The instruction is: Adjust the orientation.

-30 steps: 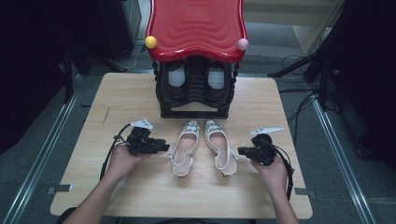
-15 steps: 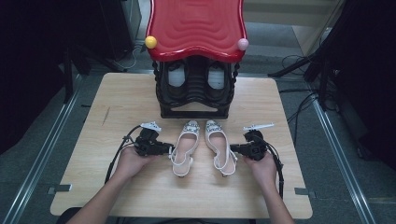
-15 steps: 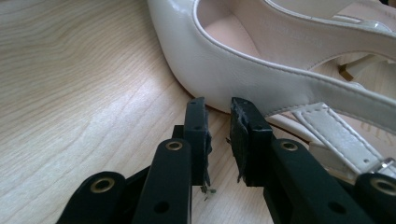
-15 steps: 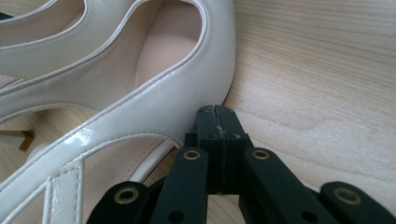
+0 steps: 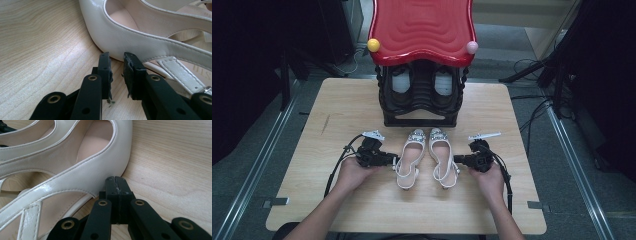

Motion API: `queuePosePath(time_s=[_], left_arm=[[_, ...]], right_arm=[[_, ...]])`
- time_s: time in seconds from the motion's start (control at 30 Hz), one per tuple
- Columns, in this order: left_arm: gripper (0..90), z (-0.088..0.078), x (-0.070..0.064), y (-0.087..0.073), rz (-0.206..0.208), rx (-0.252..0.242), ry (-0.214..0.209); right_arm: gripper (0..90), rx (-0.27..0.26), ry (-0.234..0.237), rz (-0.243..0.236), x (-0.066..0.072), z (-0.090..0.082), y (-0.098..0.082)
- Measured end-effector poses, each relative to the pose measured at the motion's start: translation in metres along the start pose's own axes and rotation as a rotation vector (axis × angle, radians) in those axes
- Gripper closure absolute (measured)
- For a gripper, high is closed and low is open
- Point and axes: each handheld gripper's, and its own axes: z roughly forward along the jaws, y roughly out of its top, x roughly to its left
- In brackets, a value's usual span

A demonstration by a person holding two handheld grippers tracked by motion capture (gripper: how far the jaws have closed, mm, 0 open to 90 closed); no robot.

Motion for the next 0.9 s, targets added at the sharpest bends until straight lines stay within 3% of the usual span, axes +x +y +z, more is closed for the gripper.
queuePosePath(time_s=[0.17, 0.43, 0.63, 0.9], left_arm=[[75.4, 0.0, 0.0, 0.0, -0.006, -0.001, -0.003], [74.6, 0.001, 0.0, -0.001, -0.013, -0.012, 0.004], [78.1, 0.004, -0.002, -0.004, -0.046, -0.035, -0.025], [79.6, 0.016, -0.024, -0.004, 0.005, -0.007, -0.069]], right_arm=[[90.0, -0.059, -0.029, 0.001, -0.002, 0.005, 0.004], [90.0, -0.034, -0.04, -0.03, 0.001, 0.01, 0.011], [90.0, -0.019, -0.036, -0.057, 0.004, 0.013, 0.015], [90.0, -0.023, -0.029, -0.048, 0.004, 0.014, 0.015]])
